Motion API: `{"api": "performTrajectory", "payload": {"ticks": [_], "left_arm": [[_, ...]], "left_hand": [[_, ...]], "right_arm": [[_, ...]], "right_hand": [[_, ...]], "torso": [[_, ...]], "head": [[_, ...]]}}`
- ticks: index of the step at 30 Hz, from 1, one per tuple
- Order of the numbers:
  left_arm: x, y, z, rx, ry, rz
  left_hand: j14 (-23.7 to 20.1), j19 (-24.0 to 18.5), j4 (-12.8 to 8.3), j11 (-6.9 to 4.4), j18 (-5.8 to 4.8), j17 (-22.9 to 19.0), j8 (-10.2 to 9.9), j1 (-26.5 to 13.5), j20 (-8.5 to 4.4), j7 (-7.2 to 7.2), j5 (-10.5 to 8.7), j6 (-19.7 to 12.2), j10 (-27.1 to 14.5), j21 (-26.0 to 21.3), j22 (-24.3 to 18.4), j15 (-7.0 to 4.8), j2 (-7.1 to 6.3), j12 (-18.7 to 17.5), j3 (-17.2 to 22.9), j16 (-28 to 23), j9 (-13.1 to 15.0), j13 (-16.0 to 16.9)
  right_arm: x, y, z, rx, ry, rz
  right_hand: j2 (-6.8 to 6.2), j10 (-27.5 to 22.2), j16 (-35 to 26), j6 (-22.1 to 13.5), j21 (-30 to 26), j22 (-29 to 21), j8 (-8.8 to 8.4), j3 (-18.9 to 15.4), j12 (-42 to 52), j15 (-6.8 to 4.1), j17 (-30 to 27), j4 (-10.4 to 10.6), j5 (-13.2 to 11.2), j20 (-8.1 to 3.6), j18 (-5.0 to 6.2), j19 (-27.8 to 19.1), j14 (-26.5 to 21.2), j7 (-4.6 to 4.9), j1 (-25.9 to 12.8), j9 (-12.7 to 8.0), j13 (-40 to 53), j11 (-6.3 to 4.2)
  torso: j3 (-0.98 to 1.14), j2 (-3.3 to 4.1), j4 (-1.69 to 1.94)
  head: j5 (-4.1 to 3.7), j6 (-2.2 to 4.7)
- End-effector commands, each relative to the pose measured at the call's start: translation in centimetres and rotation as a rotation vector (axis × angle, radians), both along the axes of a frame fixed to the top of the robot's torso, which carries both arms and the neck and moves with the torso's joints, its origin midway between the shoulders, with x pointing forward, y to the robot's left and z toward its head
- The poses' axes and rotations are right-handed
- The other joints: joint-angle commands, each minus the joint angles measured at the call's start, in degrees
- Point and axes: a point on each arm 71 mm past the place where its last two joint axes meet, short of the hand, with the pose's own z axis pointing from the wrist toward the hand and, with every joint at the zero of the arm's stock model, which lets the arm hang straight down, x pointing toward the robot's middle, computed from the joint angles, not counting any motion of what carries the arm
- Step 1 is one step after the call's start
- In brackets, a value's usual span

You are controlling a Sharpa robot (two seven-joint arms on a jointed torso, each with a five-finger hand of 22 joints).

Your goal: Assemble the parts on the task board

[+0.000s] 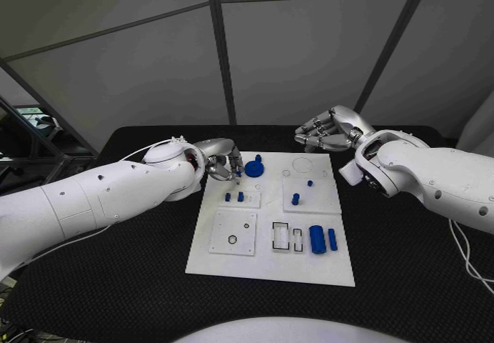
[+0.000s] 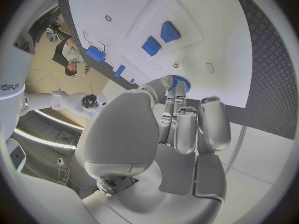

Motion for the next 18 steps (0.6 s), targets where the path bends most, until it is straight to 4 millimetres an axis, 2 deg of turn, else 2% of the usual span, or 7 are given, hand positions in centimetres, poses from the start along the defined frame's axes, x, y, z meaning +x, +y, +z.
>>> {"api": "performTrajectory", "payload": {"ticks": [1,18], "left_arm": [[0.09,0.00,-0.18,0.005,0.018,0.006],[0.07,-0.16,-1.07,0.028,0.064,-0.003]], "left_hand": [[1.9,0.3,-0.1,-0.10,-7.48,-0.1,-0.2,-0.6,0.00,-0.13,-0.33,0.4,0.4,0.0,2.3,-0.04,0.21,-0.2,0.3,0.3,0.0,-0.1],[1.9,0.3,-0.1,-0.16,-7.45,-0.4,-0.4,-1.1,0.01,-0.21,-0.61,0.8,0.8,-0.1,2.3,-0.07,0.08,-0.5,0.1,0.3,0.0,-0.1]], "right_arm": [[0.00,0.20,0.12,0.001,-0.004,0.011],[-0.02,0.29,0.11,0.002,-0.003,0.013]], "right_hand": [[0.06,-0.4,-0.3,-0.5,-0.2,-0.1,-0.13,0.3,-0.2,0.17,-0.1,0.1,0.2,-0.05,0.64,0.3,0.2,0.04,0.1,0.0,-0.1,-0.16],[0.06,-0.4,-0.3,-0.5,-0.2,-0.1,-0.13,0.3,-0.2,0.17,-0.1,0.1,0.2,-0.05,0.64,0.3,0.2,0.04,0.1,0.0,-0.1,-0.16]], "torso": [[0.06,0.02,0.01],[0.03,-0.02,0.01]], "head": [[0.04,-0.06],[0.00,-0.49]]}}
